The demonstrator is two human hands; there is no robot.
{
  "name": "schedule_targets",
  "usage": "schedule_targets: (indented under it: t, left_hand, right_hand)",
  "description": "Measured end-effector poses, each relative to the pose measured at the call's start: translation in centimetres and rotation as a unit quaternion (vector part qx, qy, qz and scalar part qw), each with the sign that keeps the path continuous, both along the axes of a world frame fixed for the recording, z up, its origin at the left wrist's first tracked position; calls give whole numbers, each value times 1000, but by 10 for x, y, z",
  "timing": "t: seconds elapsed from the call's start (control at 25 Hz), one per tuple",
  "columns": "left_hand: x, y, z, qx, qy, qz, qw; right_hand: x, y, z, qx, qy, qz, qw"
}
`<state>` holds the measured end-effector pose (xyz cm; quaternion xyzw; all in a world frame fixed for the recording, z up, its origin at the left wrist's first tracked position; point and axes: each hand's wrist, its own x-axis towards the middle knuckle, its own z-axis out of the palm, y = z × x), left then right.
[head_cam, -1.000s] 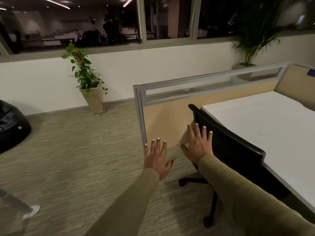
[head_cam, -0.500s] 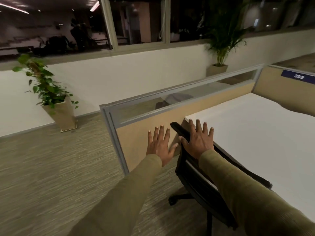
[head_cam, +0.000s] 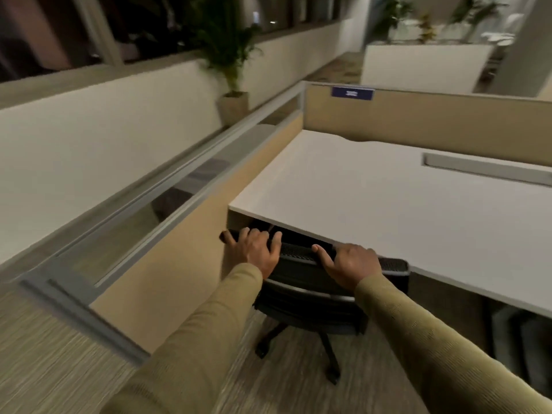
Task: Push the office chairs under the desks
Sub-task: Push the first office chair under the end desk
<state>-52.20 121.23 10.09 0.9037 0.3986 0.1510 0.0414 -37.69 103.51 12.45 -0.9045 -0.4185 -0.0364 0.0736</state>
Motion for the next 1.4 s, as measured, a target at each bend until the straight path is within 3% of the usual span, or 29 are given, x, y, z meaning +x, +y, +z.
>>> schedule_targets:
  t: [0.48, 0.8, 1.12, 1.4]
  left_hand:
    - [-73, -43, -20, 31, -52, -83, 995]
    - [-121, -140, -18, 36, -84, -93, 991]
    - [-161, -245, -9, 54, -92, -146, 984]
    - [-162, -291, -10, 77, -141, -187, 969]
  right_hand:
    - [-80, -61, -14, 20, 7, -56, 998]
    - [-126, -156, -16, 35, 27, -62, 997]
    - [-192, -285, -30, 120, -66, -123, 983]
    - [-216, -342, -32, 67, -63, -193, 977]
